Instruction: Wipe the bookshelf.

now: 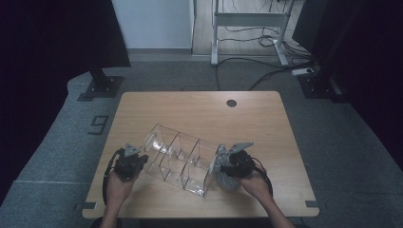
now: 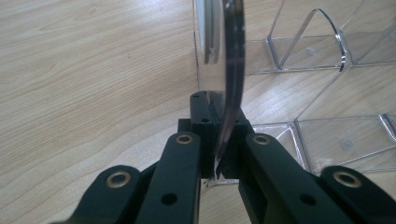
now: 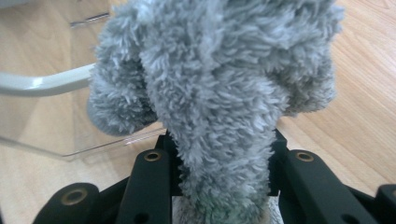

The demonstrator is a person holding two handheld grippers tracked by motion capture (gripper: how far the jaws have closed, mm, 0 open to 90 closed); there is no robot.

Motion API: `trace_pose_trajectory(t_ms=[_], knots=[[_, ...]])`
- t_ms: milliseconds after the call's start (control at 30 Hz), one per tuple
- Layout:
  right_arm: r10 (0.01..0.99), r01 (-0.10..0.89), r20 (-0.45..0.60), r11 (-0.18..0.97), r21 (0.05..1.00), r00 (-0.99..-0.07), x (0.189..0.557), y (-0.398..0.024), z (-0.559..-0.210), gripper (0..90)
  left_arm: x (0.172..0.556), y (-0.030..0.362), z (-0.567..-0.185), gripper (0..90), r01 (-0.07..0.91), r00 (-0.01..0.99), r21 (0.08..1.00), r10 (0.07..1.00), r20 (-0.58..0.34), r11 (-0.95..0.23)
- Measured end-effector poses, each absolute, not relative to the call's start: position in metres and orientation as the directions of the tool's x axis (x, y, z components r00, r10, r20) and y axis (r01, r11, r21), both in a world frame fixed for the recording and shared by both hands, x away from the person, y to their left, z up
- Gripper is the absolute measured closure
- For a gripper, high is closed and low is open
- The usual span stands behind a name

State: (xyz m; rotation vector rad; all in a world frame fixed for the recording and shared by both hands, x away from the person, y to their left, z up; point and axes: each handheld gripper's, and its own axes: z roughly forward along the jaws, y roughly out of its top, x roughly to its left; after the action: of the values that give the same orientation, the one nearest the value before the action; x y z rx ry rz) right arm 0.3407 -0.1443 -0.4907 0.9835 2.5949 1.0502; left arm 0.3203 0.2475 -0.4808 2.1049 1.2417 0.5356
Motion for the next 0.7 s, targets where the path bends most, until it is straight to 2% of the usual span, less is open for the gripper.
trace_pose_trajectory(t_ms=[700], knots=[[0.669,0.554,0.054,0.564,0.612,-0.741,0.356,-0.138,-0.515,65.2,0.320,0.247,-0.481,87.2,0.631,0.464,0.695,0.886,0.017,-0.344]])
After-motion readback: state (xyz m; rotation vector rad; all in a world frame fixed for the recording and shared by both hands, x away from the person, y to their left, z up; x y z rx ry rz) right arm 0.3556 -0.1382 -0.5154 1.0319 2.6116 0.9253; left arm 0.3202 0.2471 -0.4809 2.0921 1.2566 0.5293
